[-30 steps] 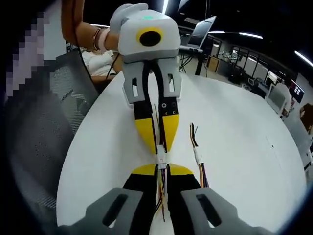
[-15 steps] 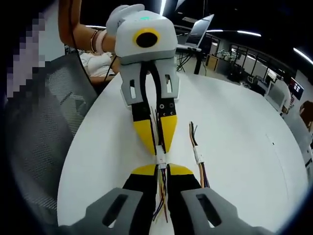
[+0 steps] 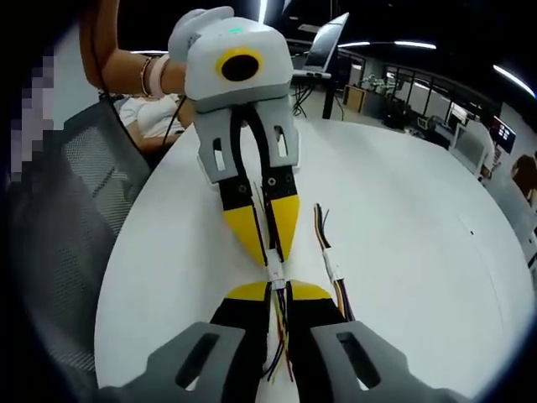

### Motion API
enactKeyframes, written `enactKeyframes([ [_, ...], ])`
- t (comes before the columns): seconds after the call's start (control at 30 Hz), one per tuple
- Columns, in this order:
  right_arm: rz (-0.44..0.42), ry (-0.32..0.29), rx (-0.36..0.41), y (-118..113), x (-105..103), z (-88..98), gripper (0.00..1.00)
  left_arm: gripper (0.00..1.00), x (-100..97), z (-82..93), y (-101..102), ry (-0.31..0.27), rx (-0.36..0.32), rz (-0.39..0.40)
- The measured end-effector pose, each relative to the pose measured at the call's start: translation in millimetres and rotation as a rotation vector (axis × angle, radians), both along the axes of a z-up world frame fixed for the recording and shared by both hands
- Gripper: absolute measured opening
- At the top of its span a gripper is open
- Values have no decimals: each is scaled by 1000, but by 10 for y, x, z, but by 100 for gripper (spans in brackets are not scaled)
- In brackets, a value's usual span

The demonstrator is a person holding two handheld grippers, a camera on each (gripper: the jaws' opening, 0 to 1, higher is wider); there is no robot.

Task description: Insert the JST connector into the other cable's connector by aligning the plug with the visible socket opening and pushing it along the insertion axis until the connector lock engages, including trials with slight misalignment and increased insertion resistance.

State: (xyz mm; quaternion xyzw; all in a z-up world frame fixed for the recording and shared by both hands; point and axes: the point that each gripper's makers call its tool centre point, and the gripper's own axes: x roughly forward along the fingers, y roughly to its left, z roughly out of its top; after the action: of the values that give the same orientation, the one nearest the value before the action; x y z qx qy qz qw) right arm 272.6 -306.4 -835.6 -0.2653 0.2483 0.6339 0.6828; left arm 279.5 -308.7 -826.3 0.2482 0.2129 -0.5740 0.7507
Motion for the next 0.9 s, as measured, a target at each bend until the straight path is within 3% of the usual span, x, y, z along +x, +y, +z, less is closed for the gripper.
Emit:
enactKeyframes([
  [0.53,-15,38,4,58,-5,-67,4,0,13,-98,70,21,16,5],
  [0.9,9,20,-2,60,-12,-125,4,0,2,-157,84,34,18,4],
])
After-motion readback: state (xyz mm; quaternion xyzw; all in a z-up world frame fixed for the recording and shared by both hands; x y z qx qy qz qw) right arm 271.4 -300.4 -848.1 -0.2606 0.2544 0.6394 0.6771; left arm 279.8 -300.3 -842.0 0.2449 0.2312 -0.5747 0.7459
